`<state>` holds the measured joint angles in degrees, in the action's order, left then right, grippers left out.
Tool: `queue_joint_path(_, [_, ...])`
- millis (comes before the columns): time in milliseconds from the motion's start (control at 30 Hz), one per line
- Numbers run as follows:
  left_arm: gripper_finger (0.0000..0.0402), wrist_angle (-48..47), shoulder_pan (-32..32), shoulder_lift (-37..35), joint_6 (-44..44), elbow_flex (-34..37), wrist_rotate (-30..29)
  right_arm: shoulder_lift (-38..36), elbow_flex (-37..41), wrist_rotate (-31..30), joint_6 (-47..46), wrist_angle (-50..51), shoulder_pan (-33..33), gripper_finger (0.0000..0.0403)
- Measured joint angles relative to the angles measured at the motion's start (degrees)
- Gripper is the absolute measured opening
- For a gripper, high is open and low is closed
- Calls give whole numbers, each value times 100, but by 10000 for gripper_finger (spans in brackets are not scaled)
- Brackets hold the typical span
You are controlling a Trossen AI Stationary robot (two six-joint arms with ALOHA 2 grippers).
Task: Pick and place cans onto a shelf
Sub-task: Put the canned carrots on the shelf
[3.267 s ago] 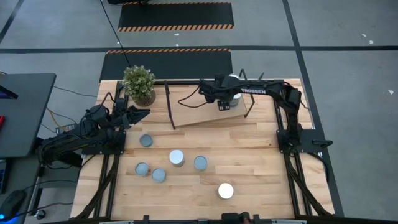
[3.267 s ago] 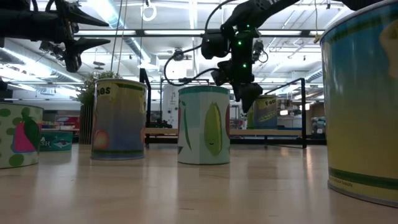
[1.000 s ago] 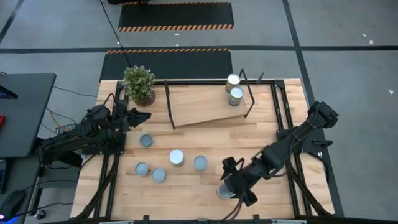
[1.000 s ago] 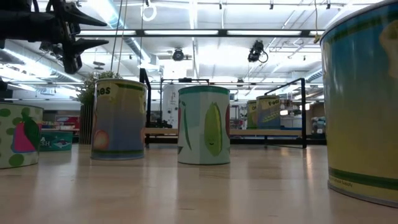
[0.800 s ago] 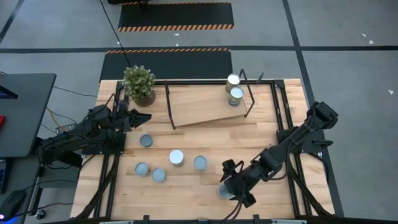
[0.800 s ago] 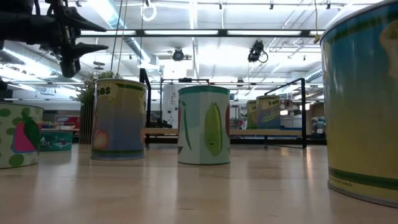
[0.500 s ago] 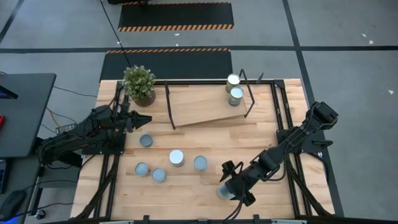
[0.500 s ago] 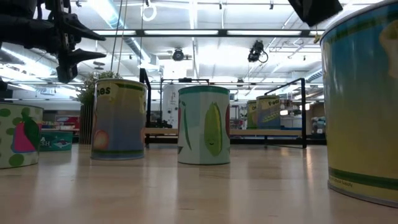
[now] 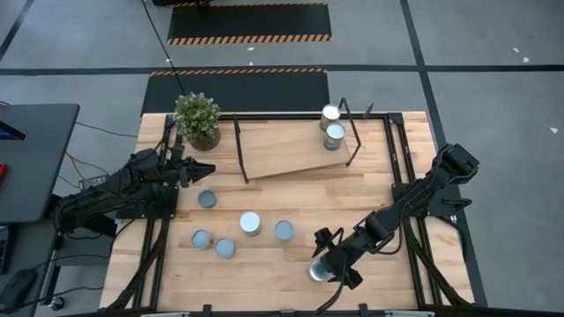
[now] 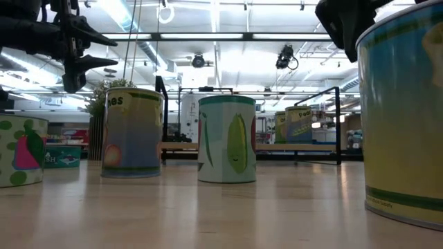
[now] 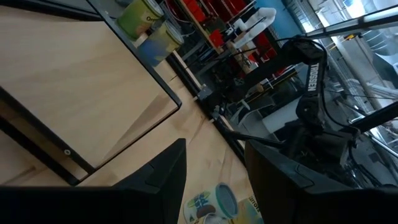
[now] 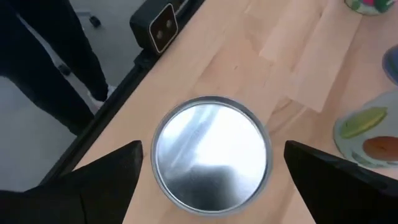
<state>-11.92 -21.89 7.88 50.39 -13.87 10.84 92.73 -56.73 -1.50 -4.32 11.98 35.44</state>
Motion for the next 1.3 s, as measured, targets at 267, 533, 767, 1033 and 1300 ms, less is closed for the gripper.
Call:
queue_joint_path(267, [169, 4, 0, 0, 5, 0, 1, 0, 382, -42, 192, -631, -68, 399])
queue_joint_path(533, [169, 4, 0, 0, 155, 0, 1, 0, 806, 92, 262, -1156, -243, 389])
queue_joint_path(767, [169, 4, 0, 0, 251, 0, 1, 2, 923, 196, 450, -1382, -389, 355])
queue_joint_path(1033, [169, 7, 0, 0, 304, 0, 1, 1, 927, 246, 586, -1367, -514, 307])
queue_joint_path(1300, [169, 8, 0, 0, 304, 0, 1, -20, 910, 33, 407, -1189, -826, 308])
